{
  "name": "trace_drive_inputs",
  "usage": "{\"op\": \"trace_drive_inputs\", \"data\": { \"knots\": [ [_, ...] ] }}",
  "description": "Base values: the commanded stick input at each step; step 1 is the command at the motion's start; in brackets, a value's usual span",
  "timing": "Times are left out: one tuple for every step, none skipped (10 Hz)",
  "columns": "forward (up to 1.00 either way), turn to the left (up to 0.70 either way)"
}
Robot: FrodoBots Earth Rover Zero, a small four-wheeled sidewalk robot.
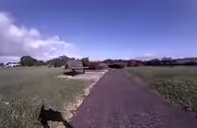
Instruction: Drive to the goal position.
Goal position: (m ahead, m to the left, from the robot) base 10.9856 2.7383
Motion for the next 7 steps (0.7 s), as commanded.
{"op": "trace_drive_inputs", "data": {
  "knots": [
    [0.7, -0.11],
    [0.7, -0.08],
    [0.7, -0.05],
    [0.7, -0.01],
    [0.7, 0.0],
    [0.7, 0.0],
    [0.7, 0.0]
  ]
}}
